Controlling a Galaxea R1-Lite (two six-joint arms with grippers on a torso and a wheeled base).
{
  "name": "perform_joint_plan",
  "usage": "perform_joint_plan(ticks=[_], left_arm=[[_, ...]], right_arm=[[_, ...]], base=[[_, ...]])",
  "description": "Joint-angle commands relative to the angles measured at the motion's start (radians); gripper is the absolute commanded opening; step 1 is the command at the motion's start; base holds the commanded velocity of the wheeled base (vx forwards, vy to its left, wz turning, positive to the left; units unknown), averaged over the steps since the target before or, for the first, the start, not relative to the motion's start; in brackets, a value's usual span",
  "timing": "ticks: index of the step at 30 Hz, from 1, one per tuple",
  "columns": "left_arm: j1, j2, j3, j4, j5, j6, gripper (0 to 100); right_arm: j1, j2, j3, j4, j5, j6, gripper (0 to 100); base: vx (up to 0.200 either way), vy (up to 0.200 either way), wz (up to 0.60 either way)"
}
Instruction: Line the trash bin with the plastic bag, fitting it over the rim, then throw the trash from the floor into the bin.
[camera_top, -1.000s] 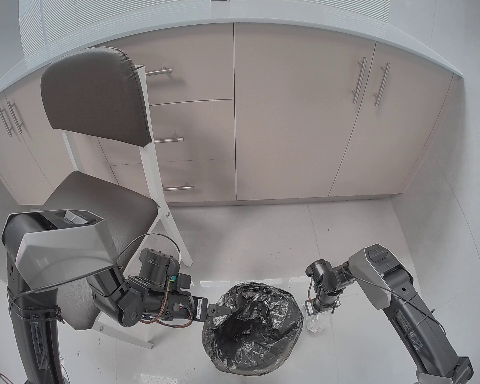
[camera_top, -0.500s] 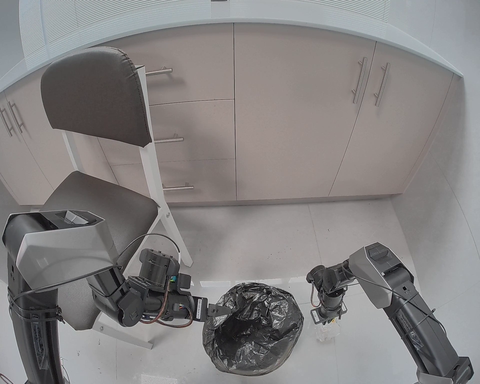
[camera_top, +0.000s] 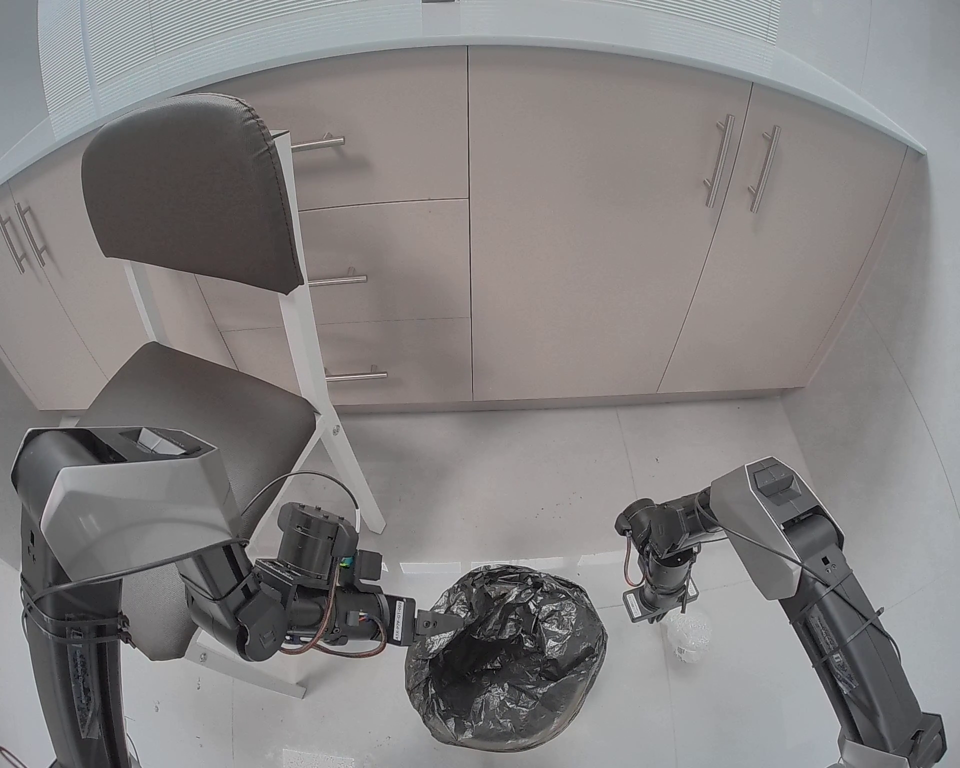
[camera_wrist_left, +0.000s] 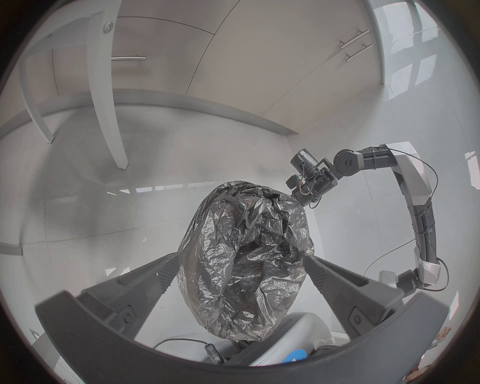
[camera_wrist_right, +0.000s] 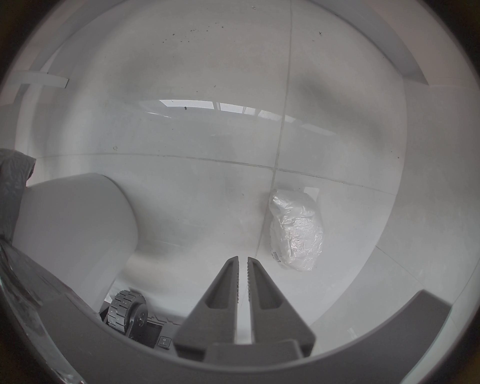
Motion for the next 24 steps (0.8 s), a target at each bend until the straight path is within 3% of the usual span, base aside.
perform_joint_plan(ticks=[1,7,8,24], left_arm=[[0.000,0.003,0.002,0.000,0.001,0.001,100],[0.000,0.003,0.002,0.000,0.001,0.001,100],[0.000,0.003,0.002,0.000,0.001,0.001,100],[0.000,0.003,0.002,-0.001,0.001,0.002,100]], right_arm=[[-0.004,0.022,0.000,-0.003,-0.002,-0.005,0],[-0.043,0.104,0.000,-0.057,-0.039,-0.048,0],[-0.051,0.114,0.000,-0.075,-0.045,-0.063,100],[-0.051,0.126,0.000,-0.121,-0.080,-0.106,100]], base=[[0.000,0.000,0.00],[0.000,0.000,0.00],[0.000,0.000,0.00],[0.000,0.000,0.00]])
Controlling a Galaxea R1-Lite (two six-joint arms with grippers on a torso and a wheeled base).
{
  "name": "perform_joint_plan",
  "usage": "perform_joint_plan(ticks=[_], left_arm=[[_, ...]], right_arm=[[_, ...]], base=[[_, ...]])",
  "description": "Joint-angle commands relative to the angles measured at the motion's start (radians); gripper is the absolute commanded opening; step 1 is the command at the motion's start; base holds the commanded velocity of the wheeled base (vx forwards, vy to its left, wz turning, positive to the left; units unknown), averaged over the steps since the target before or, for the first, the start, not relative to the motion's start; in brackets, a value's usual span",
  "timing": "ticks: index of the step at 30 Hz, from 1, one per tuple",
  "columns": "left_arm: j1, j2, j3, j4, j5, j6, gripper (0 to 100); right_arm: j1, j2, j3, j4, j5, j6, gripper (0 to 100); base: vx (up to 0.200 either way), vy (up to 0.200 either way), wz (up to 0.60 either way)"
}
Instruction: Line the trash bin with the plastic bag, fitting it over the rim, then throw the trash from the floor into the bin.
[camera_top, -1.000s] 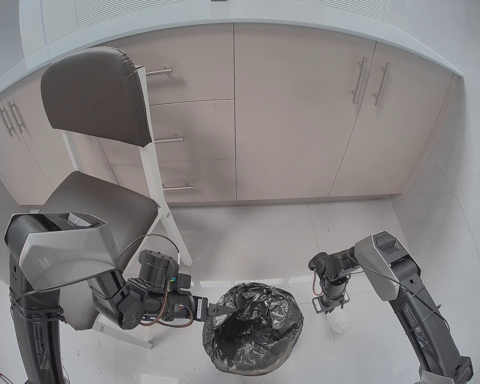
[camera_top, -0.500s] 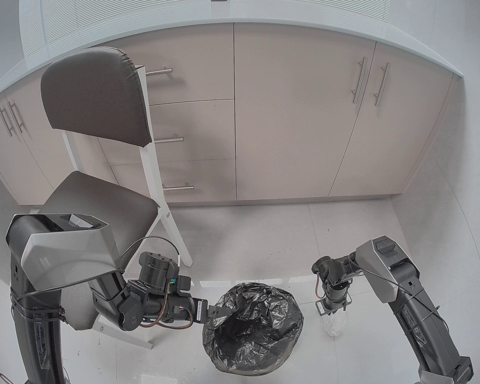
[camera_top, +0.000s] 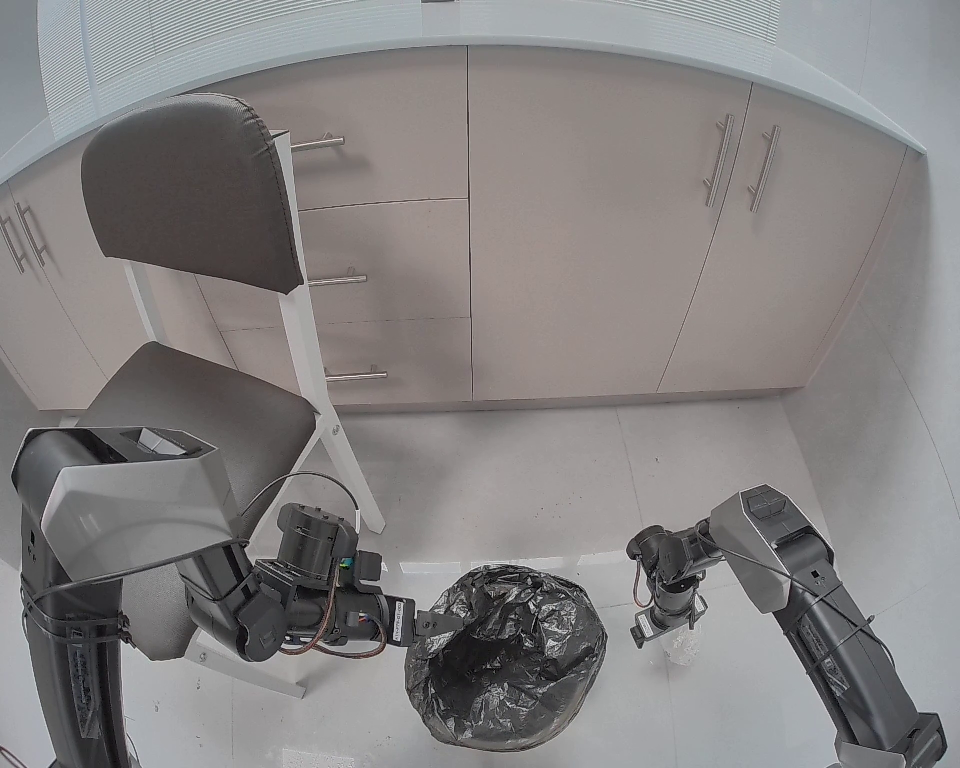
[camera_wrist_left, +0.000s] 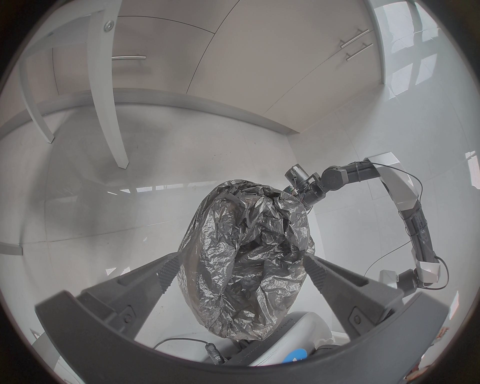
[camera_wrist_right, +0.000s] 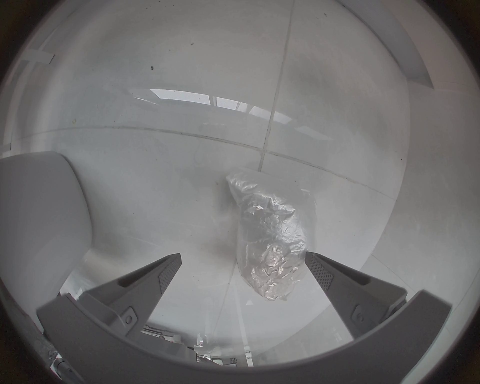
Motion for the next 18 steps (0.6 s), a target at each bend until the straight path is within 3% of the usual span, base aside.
perform_joint_plan(ticks=[1,18], left_arm=[[0.000,0.001,0.000,0.000,0.000,-0.001,100],[-0.002,0.003,0.000,-0.001,0.000,0.001,100]], right_arm=[[-0.008,0.005,0.000,0.002,-0.006,-0.002,100],[-0.045,0.005,0.000,-0.003,-0.016,-0.042,100]], base=[[0.000,0.000,0.00],[0.000,0.000,0.00]])
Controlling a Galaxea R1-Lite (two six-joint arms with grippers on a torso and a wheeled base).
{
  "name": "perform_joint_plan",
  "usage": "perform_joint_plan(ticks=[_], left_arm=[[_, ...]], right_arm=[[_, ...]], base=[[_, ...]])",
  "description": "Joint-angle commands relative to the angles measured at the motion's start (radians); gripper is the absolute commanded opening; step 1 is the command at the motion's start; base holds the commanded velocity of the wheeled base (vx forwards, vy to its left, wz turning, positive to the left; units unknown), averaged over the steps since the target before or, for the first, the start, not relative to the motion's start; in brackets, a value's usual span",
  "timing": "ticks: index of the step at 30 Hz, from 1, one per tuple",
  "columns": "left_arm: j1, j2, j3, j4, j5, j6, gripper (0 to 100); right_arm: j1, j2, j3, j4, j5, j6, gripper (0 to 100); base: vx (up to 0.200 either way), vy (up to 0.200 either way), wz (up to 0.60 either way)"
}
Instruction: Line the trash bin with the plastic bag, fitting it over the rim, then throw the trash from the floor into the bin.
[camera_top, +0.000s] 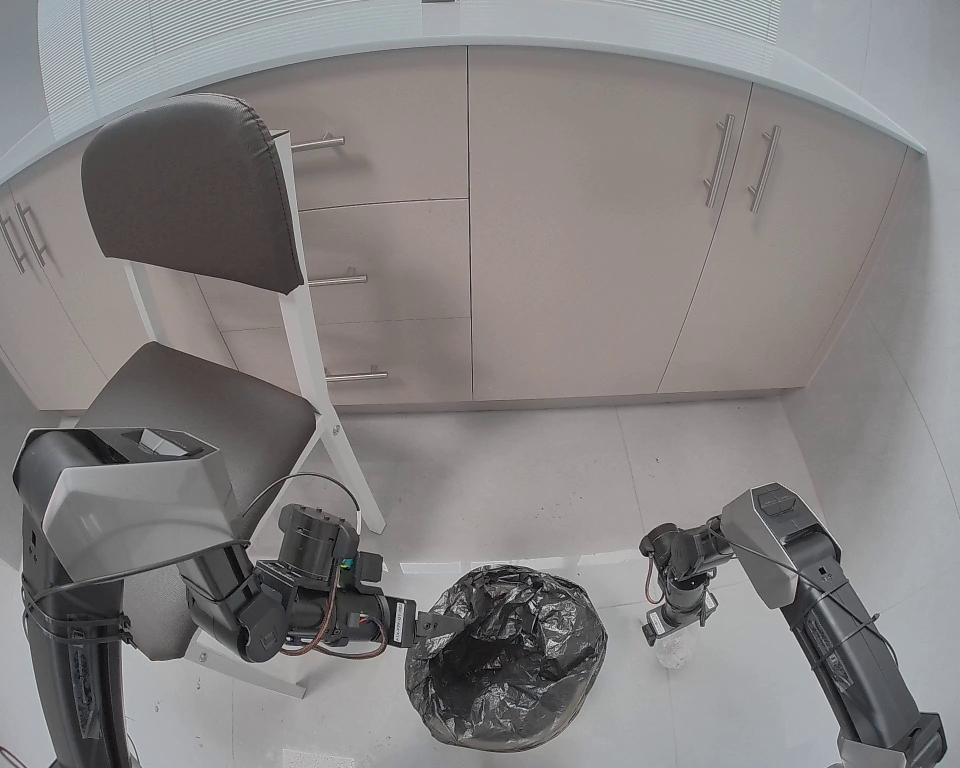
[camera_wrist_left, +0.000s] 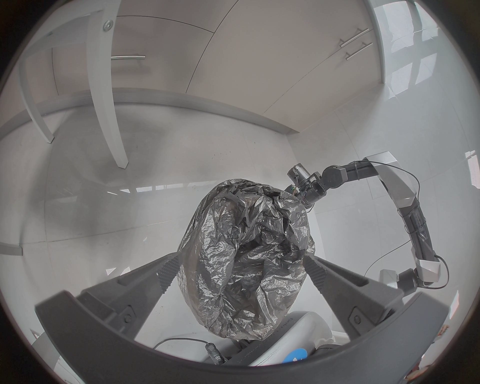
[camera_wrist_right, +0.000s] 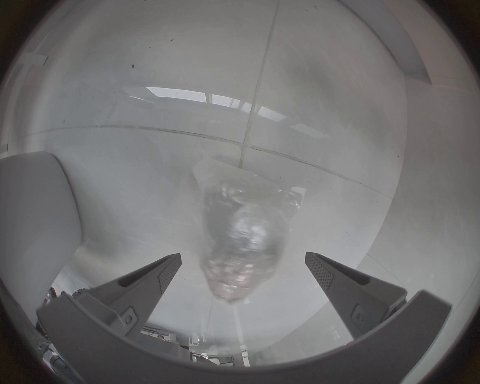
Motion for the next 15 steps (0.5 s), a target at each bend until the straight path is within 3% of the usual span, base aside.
perform_joint_plan(ticks=[1,7,15], left_arm=[[0.000,0.001,0.000,-0.001,0.000,0.000,100],[0.000,0.001,0.000,-0.001,0.000,0.000,100],[0.000,0.001,0.001,-0.001,0.000,0.000,100]], right_arm=[[-0.005,0.001,0.000,0.000,0.000,-0.005,100],[-0.013,0.001,0.000,-0.014,0.003,-0.005,100],[-0.006,0.001,0.000,-0.187,0.003,-0.014,100]], base=[[0.000,0.000,0.00],[0.000,0.000,0.00],[0.000,0.000,0.00]])
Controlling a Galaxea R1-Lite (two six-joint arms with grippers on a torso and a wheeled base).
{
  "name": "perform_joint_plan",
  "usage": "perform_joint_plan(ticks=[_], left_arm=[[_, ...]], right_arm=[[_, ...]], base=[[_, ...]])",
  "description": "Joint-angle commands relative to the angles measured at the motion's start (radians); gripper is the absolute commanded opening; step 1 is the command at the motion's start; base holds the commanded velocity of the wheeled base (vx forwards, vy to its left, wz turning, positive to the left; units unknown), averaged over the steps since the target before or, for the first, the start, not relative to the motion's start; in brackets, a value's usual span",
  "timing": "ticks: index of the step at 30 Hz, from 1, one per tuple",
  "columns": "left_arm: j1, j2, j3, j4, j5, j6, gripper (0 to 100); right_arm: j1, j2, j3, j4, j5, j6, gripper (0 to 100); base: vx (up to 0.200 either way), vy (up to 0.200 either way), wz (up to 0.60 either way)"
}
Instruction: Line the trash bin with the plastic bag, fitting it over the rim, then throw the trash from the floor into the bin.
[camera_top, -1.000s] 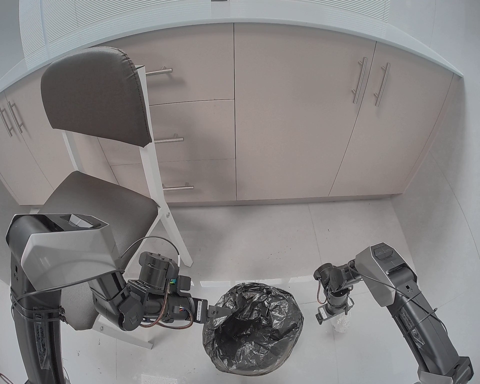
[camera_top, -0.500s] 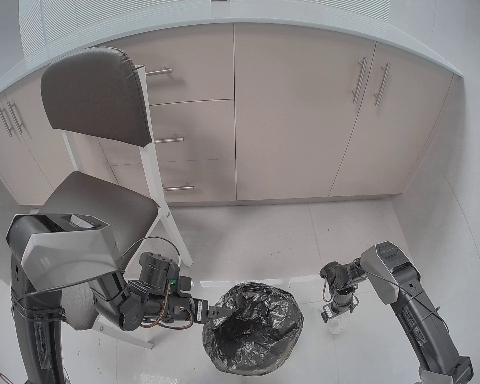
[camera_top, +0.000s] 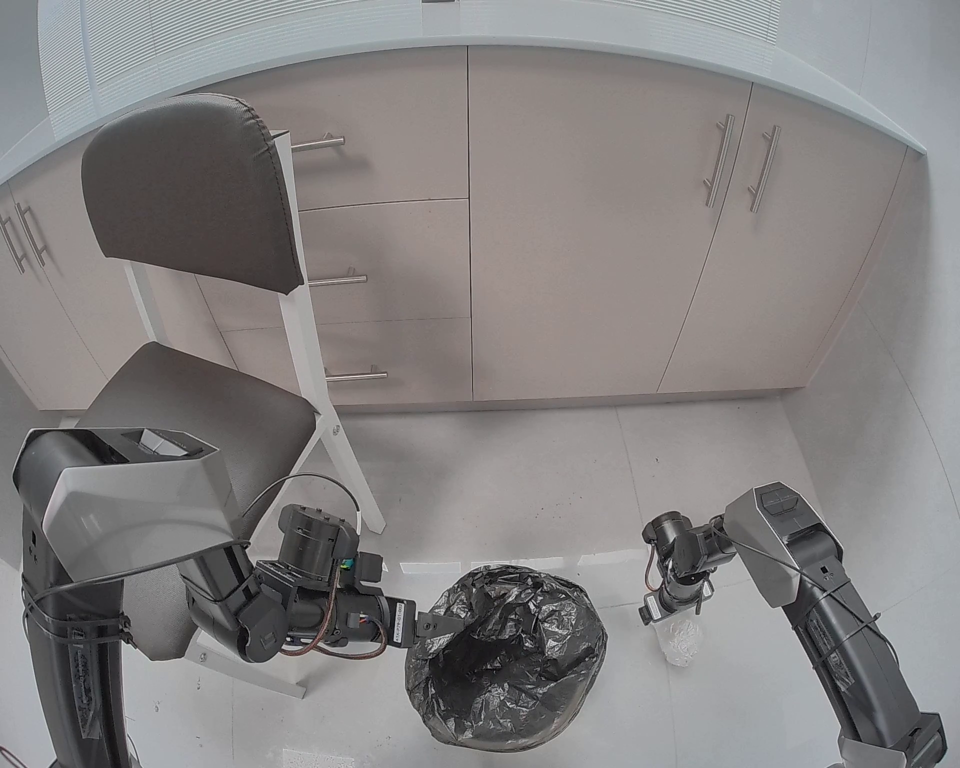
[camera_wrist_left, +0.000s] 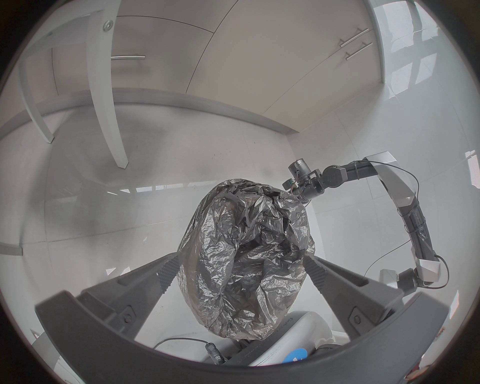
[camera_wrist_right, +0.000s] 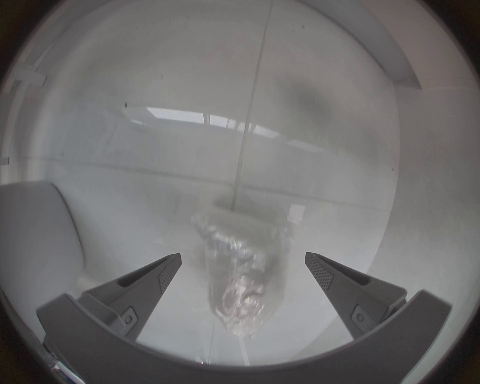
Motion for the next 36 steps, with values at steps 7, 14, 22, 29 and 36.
perform_joint_plan(ticks=[7,14,22,29,36], left_arm=[[0.000,0.001,0.001,0.000,0.000,-0.001,100],[0.000,0.001,0.001,0.000,0.000,-0.001,100],[0.000,0.001,0.001,0.000,0.000,0.001,100],[0.000,0.001,-0.001,0.000,0.000,0.001,100],[0.000,0.002,0.001,0.000,0.000,0.001,100]], right_arm=[[0.002,0.001,0.000,-0.144,-0.002,-0.047,100],[0.008,0.001,0.000,-0.138,-0.001,-0.048,100],[0.008,0.001,0.000,-0.134,0.012,-0.056,100],[0.000,0.001,0.000,-0.037,0.069,-0.045,100],[-0.001,0.001,0.000,-0.009,0.078,-0.045,100]], base=[[0.000,0.000,0.00],[0.000,0.000,0.00],[0.000,0.000,0.00],[0.000,0.000,0.00],[0.000,0.000,0.00]])
